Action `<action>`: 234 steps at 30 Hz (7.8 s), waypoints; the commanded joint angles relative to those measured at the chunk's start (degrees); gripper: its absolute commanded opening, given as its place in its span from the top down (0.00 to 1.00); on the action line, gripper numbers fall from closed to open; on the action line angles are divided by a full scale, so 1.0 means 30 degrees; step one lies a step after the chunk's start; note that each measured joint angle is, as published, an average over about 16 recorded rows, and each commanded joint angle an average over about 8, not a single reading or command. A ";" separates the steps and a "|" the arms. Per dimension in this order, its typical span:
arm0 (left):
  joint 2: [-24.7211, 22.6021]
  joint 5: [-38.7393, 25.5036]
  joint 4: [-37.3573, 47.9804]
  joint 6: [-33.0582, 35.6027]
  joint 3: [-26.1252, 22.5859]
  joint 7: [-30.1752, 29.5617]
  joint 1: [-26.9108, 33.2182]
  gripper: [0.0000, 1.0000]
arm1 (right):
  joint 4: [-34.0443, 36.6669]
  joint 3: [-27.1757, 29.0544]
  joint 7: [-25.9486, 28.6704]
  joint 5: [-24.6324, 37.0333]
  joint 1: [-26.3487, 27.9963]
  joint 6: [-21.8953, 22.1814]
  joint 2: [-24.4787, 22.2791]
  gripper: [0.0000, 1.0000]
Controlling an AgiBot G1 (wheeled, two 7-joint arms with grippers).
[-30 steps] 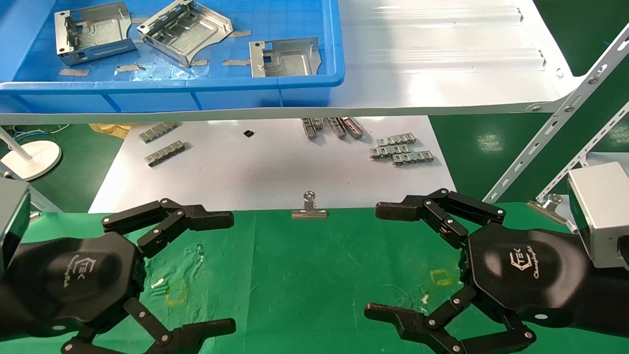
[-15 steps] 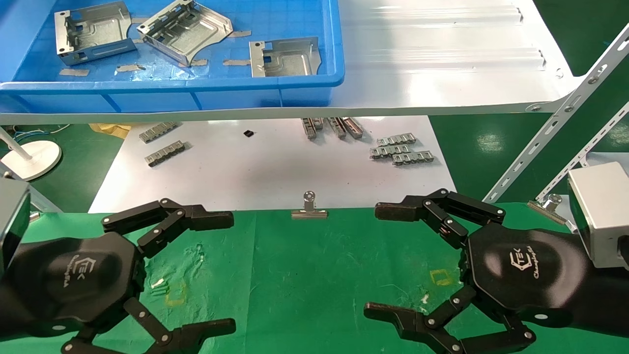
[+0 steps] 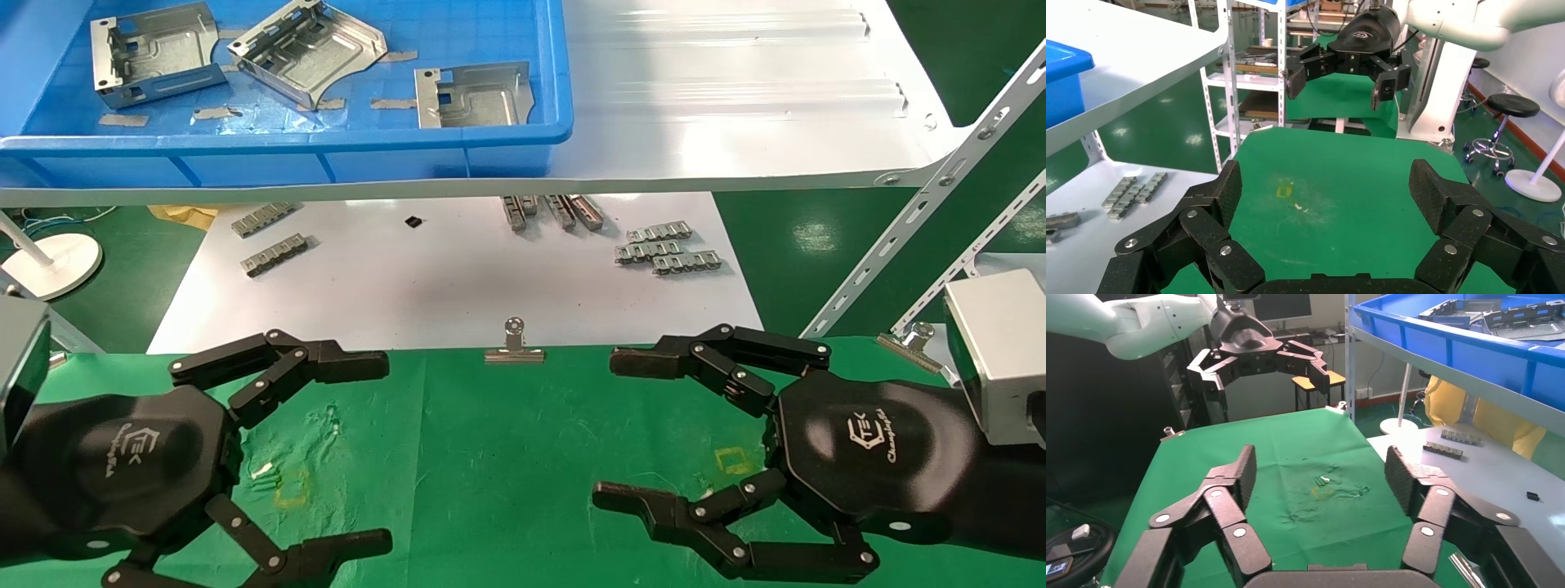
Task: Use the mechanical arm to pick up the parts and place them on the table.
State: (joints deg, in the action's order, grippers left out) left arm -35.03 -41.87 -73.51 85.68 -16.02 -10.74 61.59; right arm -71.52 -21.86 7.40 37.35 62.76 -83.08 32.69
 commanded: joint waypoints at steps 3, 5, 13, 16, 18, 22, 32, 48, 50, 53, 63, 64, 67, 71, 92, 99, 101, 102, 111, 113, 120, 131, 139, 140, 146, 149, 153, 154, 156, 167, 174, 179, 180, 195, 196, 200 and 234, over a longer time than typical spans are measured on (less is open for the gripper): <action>0.0000 0.0000 0.0000 0.0000 0.0000 0.0000 0.0000 0.00 | 0.0000 0.0000 0.0000 0.0000 0.0000 0.0000 0.0000 1.00; 0.0000 0.0000 0.0000 0.0000 0.0000 0.0000 0.0000 0.00 | 0.0000 0.0000 0.0000 0.0000 0.0000 0.0000 0.0000 1.00; 0.0000 0.0000 0.0000 0.0000 0.0000 0.0000 0.0000 0.00 | 0.0000 0.0000 0.0000 0.0000 0.0000 0.0000 0.0000 1.00; 0.0000 0.0000 0.0000 0.0000 0.0000 0.0000 0.0000 0.00 | 0.0000 0.0000 0.0000 0.0000 0.0000 0.0000 0.0000 1.00; 0.0000 0.0000 0.0000 0.0000 0.0000 0.0000 0.0000 0.00 | 0.0000 0.0000 0.0000 0.0000 0.0000 0.0000 0.0000 1.00; 0.0000 0.0000 0.0000 0.0000 0.0000 0.0000 0.0000 0.00 | 0.0000 0.0000 0.0000 0.0000 0.0000 0.0000 0.0000 1.00; -0.0065 -0.0185 0.0125 -0.0243 0.0047 -0.0052 0.0524 0.00 | 0.0000 -0.0001 0.0000 0.0000 0.0000 0.0000 0.0000 1.00; -0.4790 -0.4775 1.1611 -0.2533 -0.1917 0.0370 1.1646 0.00 | 0.0001 -0.0002 -0.0001 -0.0001 0.0001 0.0000 0.0000 1.00; -0.5507 -0.5818 1.3409 -0.3609 -0.2304 0.0811 1.2894 0.00 | 0.0001 -0.0003 -0.0001 -0.0001 0.0001 0.0000 0.0000 1.00; -0.6559 -0.7107 1.5907 -0.5383 -0.2810 0.1255 1.4477 0.00 | 0.0001 -0.0003 -0.0001 -0.0001 0.0001 0.0000 0.0000 1.00; -0.8736 -0.9514 2.1601 -0.8971 -0.4059 0.1604 1.7391 0.00 | 0.0001 -0.0003 -0.0001 -0.0001 0.0001 0.0000 -0.0001 1.00; -0.8849 -0.9696 2.1944 -0.9183 -0.4174 0.1625 1.7534 0.00 | 0.0001 -0.0003 -0.0001 -0.0001 0.0001 0.0000 -0.0001 1.00; -0.9110 -1.0135 2.2727 -0.9707 -0.4454 0.1718 1.7875 0.14 | 0.0001 -0.0004 -0.0001 -0.0001 0.0001 0.0000 -0.0001 1.00; -0.9294 -1.0437 2.3429 -1.0005 -0.4652 0.1742 1.8147 0.64 | 0.0001 -0.0004 -0.0001 -0.0002 0.0001 0.0000 -0.0001 1.00; -0.9521 -1.1261 2.3890 -1.0916 -0.5202 0.3938 1.8328 1.00 | 0.0001 -0.0005 -0.0002 -0.0002 0.0002 0.0001 -0.0001 1.00; -0.9677 -1.1089 2.3997 -1.1277 -0.5076 0.4566 1.8253 1.00 | 0.0001 -0.0006 -0.0002 -0.0003 0.0002 0.0001 -0.0001 1.00; -0.9743 -1.1099 2.4075 -1.1399 -0.5082 0.4662 1.8233 1.00 | 0.0001 -0.0006 -0.0002 -0.0003 0.0002 0.0001 -0.0002 1.00; -0.9776 -1.1108 2.4120 -1.1460 -0.5088 0.4690 1.8225 1.00 | 0.0001 -0.0006 -0.0002 -0.0003 0.0002 0.0001 -0.0002 1.00; -0.9923 -1.1083 2.4323 -1.1763 -0.5069 0.4873 1.8174 1.00 | 0.0001 -0.0007 -0.0003 -0.0003 0.0002 0.0001 -0.0002 1.00; -0.9922 -1.1040 2.4324 -1.1749 -0.5040 0.4918 1.8174 1.00 | 0.0001 -0.0007 -0.0003 -0.0003 0.0002 0.0001 -0.0002 1.00; -0.9896 -1.0855 2.4279 -1.1542 -0.4911 0.5093 1.8204 1.00 | 0.0001 -0.0007 -0.0003 -0.0004 0.0002 0.0002 -0.0002 1.00; -0.9449 -0.9907 2.3537 -0.8811 -0.4279 0.6034 1.8512 1.00 | 0.0001 -0.0008 -0.0003 -0.0004 0.0002 0.0002 -0.0002 1.00; -0.8615 -0.8430 2.3057 -0.4930 -0.3321 0.6774 1.8818 1.00 | 0.0001 -0.0008 -0.0004 -0.0005 0.0003 0.0002 -0.0002 0.28; -0.8518 -0.8332 2.3032 -0.4446 -0.3263 0.6815 1.8863 1.00 | 0.0001 -0.0008 -0.0004 -0.0005 0.0003 0.0002 -0.0002 0.16; -0.7813 -0.8085 2.2868 -0.0683 -0.3192 0.6779 1.9002 1.00 | 0.0001 -0.0009 -0.0004 -0.0005 0.0003 0.0002 -0.0003 0.00; -0.7361 -0.8021 2.2490 0.1035 -0.3264 0.6792 1.8868 1.00 | 0.0001 -0.0009 -0.0004 -0.0005 0.0003 0.0002 -0.0003 0.00; -0.6603 -0.7659 2.0863 0.2084 -0.3589 0.6803 1.8058 1.00 | 0.0001 -0.0009 -0.0004 -0.0005 0.0003 0.0002 -0.0003 0.00; -0.6333 -0.7439 2.0145 0.2155 -0.3750 0.6773 1.7683 1.00 | 0.0001 -0.0009 -0.0004 -0.0005 0.0003 0.0002 -0.0003 0.00; -0.5626 -0.6725 1.8347 0.2233 -0.4177 0.6638 1.6715 1.00 | 0.0001 -0.0009 -0.0004 -0.0005 0.0003 0.0002 -0.0003 0.00; 0.0215 -0.0510 0.9129 0.2010 -0.7982 0.6590 1.0433 1.00 | 0.0001 -0.0010 -0.0005 -0.0006 0.0003 0.0003 -0.0003 0.00; 0.1149 -0.1617 1.0142 0.1796 -1.0197 0.9860 0.9237 1.00 | 0.0001 -0.0011 -0.0005 -0.0006 0.0003 0.0003 -0.0003 0.00; 0.0814 -0.3286 1.1504 0.1668 -1.1644 1.2219 0.9067 1.00 | 0.0001 -0.0011 -0.0005 -0.0006 0.0003 0.0003 -0.0003 0.00; 0.0693 -0.3655 1.1798 0.1638 -1.1905 1.2653 0.9117 1.00 | 0.0001 -0.0011 -0.0005 -0.0006 0.0003 0.0003 -0.0003 0.00; -0.1783 -0.5941 1.7395 0.0976 -1.3310 1.7193 1.0273 0.81 | 0.0001 -0.0012 -0.0005 -0.0007 0.0004 0.0003 -0.0004 0.00; -0.1942 -0.5916 1.7782 0.0901 -1.3289 1.7385 1.0316 0.68 | 0.0001 -0.0012 -0.0005 -0.0007 0.0004 0.0003 -0.0004 0.00; -0.2562 -0.6022 1.9064 0.0587 -1.3315 1.8224 1.0479 0.18 | 0.0001 -0.0012 -0.0006 -0.0007 0.0004 0.0003 -0.0004 0.00; -0.1992 -0.0387 1.9060 0.2100 -1.2093 1.3668 0.8584 0.00 | 0.0005 -0.0013 -0.0007 -0.0010 0.0001 0.0007 -0.0005 0.00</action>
State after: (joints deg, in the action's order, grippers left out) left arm -41.42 -44.48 -15.74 91.95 -52.53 32.27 88.08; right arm -71.50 -21.91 7.38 37.32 62.76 -83.06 32.67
